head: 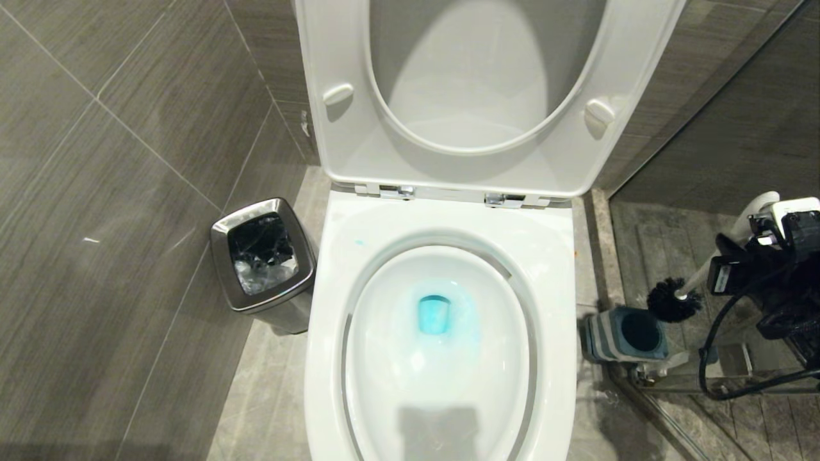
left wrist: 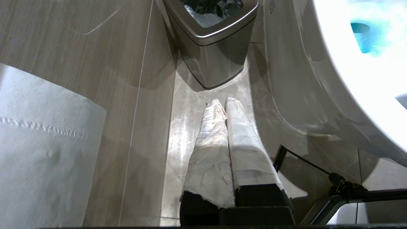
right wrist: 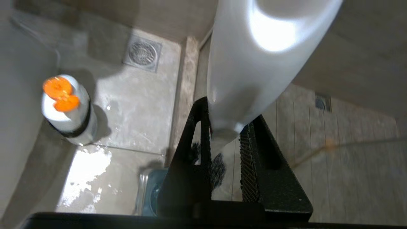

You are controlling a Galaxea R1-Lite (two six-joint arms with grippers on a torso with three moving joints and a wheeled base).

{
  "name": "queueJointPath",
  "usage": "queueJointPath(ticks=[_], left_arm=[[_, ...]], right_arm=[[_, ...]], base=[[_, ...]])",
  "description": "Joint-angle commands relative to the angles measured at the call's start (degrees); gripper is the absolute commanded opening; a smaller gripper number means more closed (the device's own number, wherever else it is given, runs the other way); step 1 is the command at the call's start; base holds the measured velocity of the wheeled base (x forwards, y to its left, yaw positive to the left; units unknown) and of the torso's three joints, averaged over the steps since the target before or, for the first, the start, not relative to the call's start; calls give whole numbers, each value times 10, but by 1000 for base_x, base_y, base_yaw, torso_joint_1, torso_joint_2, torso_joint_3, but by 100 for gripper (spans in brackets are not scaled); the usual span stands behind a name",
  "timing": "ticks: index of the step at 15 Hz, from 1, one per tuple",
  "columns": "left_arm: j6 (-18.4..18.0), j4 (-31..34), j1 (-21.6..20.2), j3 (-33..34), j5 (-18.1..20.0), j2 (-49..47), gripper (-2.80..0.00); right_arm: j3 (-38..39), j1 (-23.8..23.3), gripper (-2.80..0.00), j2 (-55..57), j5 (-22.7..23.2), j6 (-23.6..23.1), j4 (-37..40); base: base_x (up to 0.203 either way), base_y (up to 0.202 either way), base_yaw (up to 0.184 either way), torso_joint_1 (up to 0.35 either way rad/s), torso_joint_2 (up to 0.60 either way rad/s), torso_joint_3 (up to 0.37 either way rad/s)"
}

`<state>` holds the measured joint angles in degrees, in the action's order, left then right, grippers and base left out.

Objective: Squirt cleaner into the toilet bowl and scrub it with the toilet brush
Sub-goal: Scrub the toilet bowl

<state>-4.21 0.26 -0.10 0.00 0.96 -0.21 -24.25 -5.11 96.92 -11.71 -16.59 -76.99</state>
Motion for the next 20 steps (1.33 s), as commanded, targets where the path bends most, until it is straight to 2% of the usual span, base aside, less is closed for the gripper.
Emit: queueJointPath(ticks=[1, 5, 12, 15, 17, 20], left_arm=[[0, 0, 0, 1, 0, 0, -280], [0, 0, -1, 0, 0, 0, -280], [0, 0, -1, 1, 0, 0, -280], [0, 0, 0, 0, 0, 0, -280], [0, 0, 0, 0, 0, 0, -280], [0, 0, -1, 0, 0, 0, -280]], right_arm=[[-9, 5, -280, -39, 5, -1, 7], [-11, 45, -280, -90, 9, 2, 23], [-56, 67, -280, -252, 9, -17, 161], [-88, 79, -280, -319, 12, -17, 285], [-149, 110, -280, -331, 10, -5, 355], [-203, 132, -280, -335, 11, 13, 424]], base=[[0, 0, 0, 0, 0, 0], [0, 0, 0, 0, 0, 0], [0, 0, 0, 0, 0, 0], [0, 0, 0, 0, 0, 0], [0, 0, 0, 0, 0, 0], [0, 0, 0, 0, 0, 0]])
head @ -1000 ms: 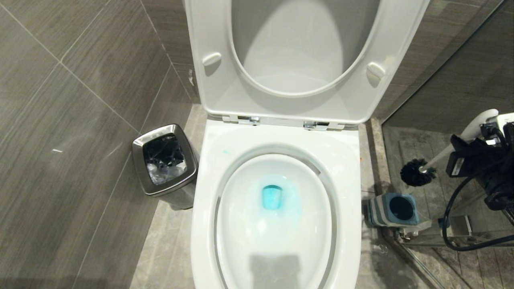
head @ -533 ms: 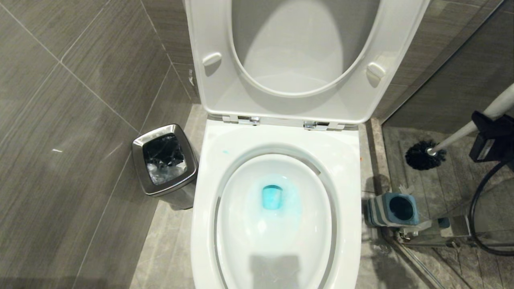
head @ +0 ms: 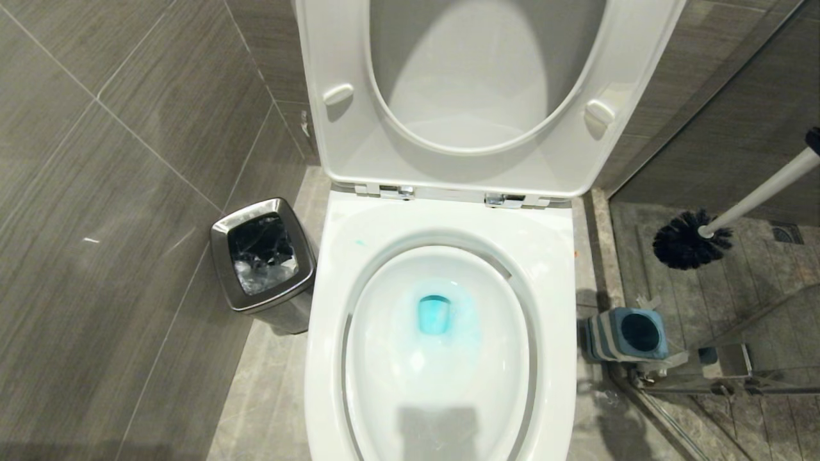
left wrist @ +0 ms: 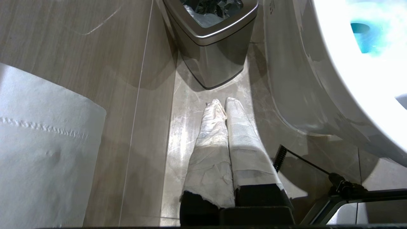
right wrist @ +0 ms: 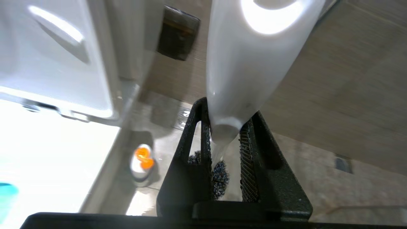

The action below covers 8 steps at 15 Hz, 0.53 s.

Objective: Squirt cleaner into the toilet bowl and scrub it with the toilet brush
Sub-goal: Scrub the toilet bowl

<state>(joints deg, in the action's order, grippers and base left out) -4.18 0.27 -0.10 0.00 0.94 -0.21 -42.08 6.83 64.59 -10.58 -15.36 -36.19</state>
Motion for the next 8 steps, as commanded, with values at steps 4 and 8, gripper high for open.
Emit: queueJointPath(ticks=[4, 8], left_arm=[[0, 0, 0, 0, 0, 0, -280], [-1, 0, 0, 0, 1, 0, -280]], right_arm=[[-123, 61, -280, -6, -3, 8, 103], [-234, 98, -280, 3, -12, 10, 206]], base=[[0, 0, 0, 0, 0, 0], [0, 0, 0, 0, 0, 0]])
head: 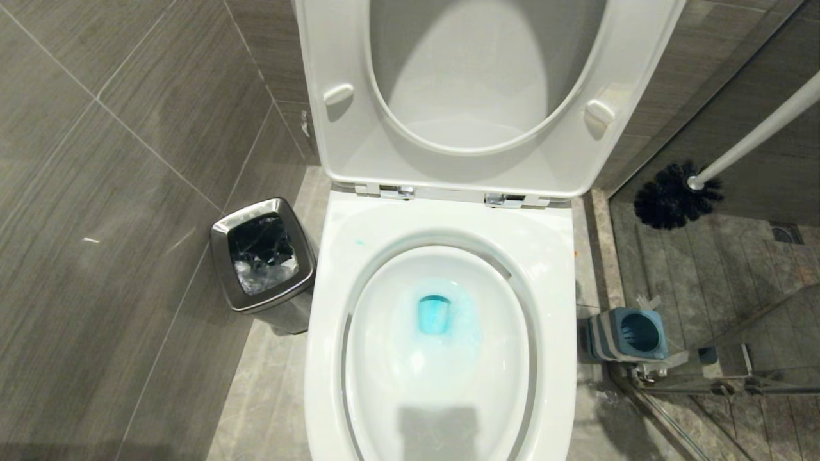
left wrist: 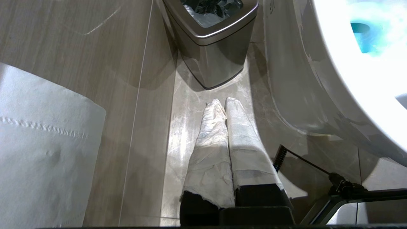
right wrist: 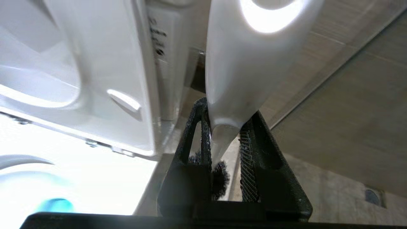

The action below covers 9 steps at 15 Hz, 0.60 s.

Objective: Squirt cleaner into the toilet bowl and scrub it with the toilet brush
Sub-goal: Scrub the toilet bowl

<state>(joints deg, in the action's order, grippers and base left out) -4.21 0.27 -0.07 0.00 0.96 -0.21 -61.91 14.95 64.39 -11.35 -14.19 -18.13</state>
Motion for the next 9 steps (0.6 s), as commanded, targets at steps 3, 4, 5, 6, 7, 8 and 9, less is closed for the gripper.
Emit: queueJointPath(ticks=[3, 4, 5, 6, 7, 8, 9], left_arm=[[8, 0, 0, 0, -1, 0, -280], [13, -1, -1, 0, -1, 0, -280], [15, -1, -1, 1, -1, 0, -280], [16, 0, 0, 0, -2, 0, -280], [16, 0, 0, 0, -2, 0, -280], [16, 0, -1, 0, -2, 0, -280], [16, 0, -1, 0, -2, 0, -280]], right_arm=[[-109, 61, -280, 6, -48, -1, 94], [-122, 69, -280, 4, -53, -2, 124], [-123, 73, -280, -2, -57, -3, 130], [-123, 73, -280, -3, -65, -5, 130], [-125, 74, -280, -4, -68, -8, 130], [-127, 74, -280, -5, -68, -17, 130], [-131, 74, -280, -4, -68, -22, 130]], base=[[0, 0, 0, 0, 0, 0], [0, 0, 0, 0, 0, 0], [0, 0, 0, 0, 0, 0], [0, 0, 0, 0, 0, 0], [0, 0, 0, 0, 0, 0], [0, 0, 0, 0, 0, 0], [0, 0, 0, 0, 0, 0]])
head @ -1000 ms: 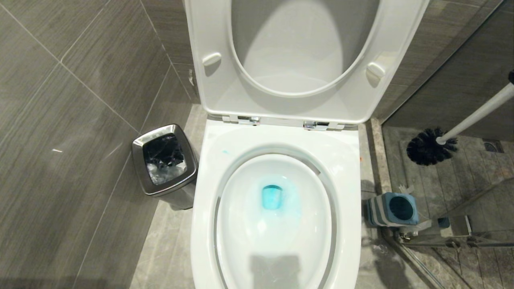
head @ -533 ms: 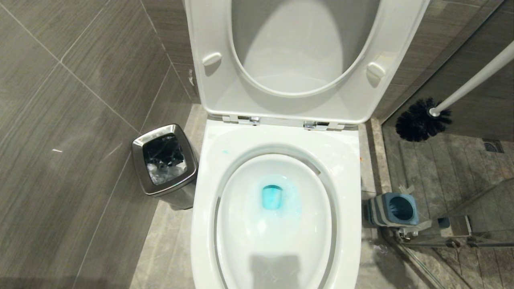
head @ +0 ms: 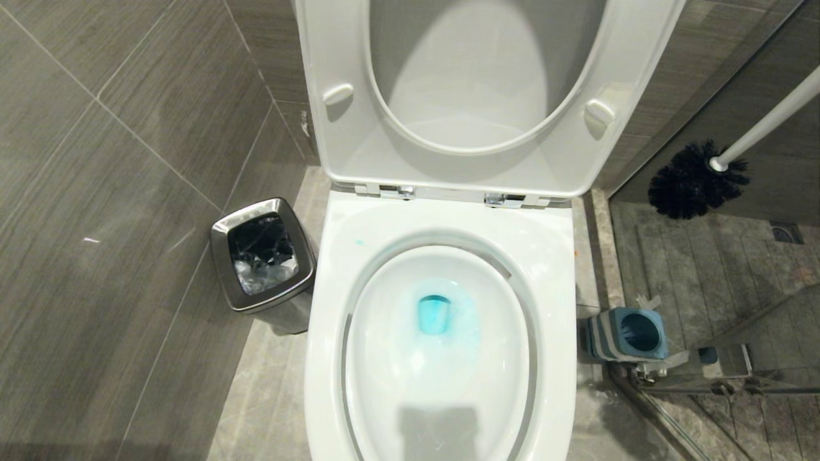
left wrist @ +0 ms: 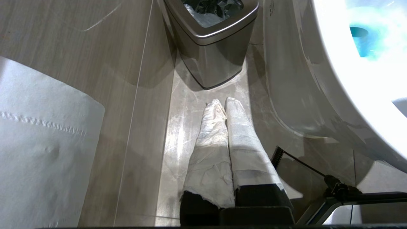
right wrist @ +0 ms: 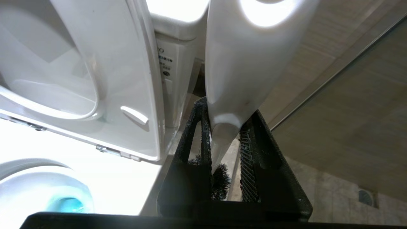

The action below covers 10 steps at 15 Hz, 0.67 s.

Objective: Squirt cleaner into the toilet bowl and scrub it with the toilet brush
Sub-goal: Scrub the toilet bowl

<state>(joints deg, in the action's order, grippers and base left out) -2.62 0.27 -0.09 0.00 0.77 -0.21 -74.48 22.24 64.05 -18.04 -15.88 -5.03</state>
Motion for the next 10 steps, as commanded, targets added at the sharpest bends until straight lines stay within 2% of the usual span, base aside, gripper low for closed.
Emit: queueJointPath(ticks=[1, 6, 10], left_arm=[[0, 0, 0, 0, 0, 0, -280], [-4, -1, -1, 0, 1, 0, -280], [0, -1, 0, 0, 0, 0, -280]], right_arm=[[-9, 1, -280, -1, -1, -11, -1], [-18, 3, -280, 6, -12, -18, 5], [-18, 35, -280, 20, -23, -16, 5]], base=[[0, 0, 0, 0, 0, 0], [0, 0, 0, 0, 0, 0], [0, 0, 0, 0, 2, 45]])
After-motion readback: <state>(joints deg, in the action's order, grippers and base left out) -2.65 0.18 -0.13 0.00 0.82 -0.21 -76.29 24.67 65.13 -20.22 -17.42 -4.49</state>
